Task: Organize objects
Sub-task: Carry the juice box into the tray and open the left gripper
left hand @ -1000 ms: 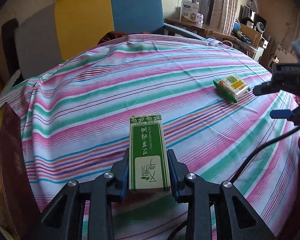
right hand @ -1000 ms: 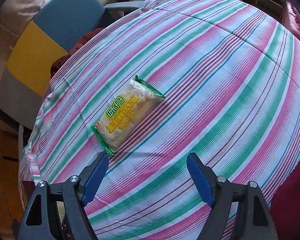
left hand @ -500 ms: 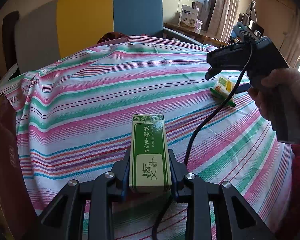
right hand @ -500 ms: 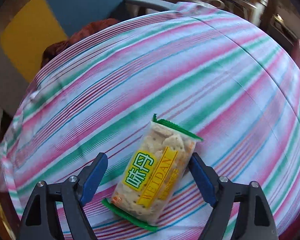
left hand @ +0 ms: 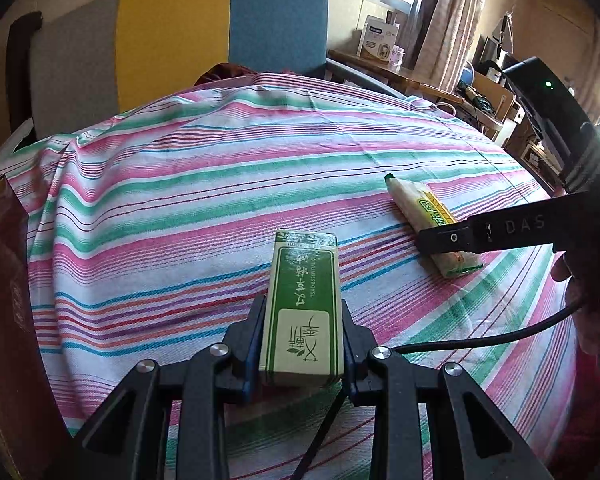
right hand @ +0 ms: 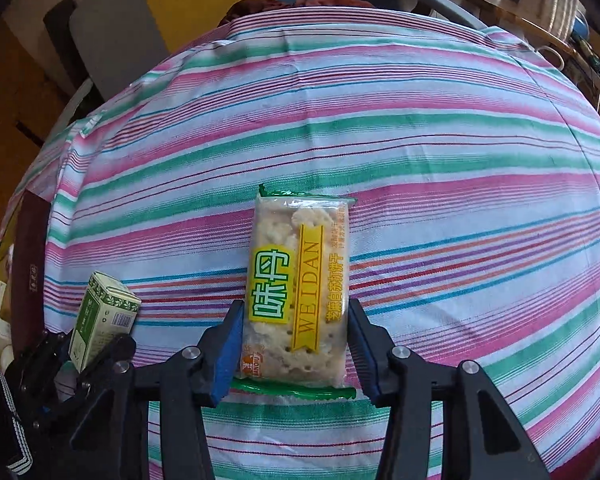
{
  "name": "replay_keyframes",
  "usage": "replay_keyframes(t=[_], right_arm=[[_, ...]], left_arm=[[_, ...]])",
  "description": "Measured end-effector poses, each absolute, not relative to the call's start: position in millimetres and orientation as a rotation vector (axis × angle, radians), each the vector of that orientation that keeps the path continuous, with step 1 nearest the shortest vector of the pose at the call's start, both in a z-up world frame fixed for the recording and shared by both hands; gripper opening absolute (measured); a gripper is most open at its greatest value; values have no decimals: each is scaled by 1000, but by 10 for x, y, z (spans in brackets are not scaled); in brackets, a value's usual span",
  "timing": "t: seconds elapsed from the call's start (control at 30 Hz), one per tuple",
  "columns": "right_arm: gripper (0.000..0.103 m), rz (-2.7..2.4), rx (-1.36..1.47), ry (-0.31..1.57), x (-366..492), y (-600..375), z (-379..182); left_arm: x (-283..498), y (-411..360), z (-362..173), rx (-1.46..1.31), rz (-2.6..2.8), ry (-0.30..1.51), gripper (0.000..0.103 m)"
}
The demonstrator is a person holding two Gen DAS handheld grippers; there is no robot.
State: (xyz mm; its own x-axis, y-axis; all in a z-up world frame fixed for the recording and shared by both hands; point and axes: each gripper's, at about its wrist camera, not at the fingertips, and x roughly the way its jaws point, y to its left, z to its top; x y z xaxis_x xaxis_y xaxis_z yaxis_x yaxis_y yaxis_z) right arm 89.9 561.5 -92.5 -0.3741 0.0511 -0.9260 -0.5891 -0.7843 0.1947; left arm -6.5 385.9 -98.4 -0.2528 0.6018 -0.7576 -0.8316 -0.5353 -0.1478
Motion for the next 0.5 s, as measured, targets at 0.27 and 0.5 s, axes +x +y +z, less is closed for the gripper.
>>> replay_keyframes(t=[0.27,0.5], right_arm=[[51,2221,-1448,620,767,5594,-921],[57,2265,-1454,505,673,5562,-960]], left_arm=[[-67,3864,-974,-995,1918,364,31],[3,3659,-843,-1004,1939,381,31]])
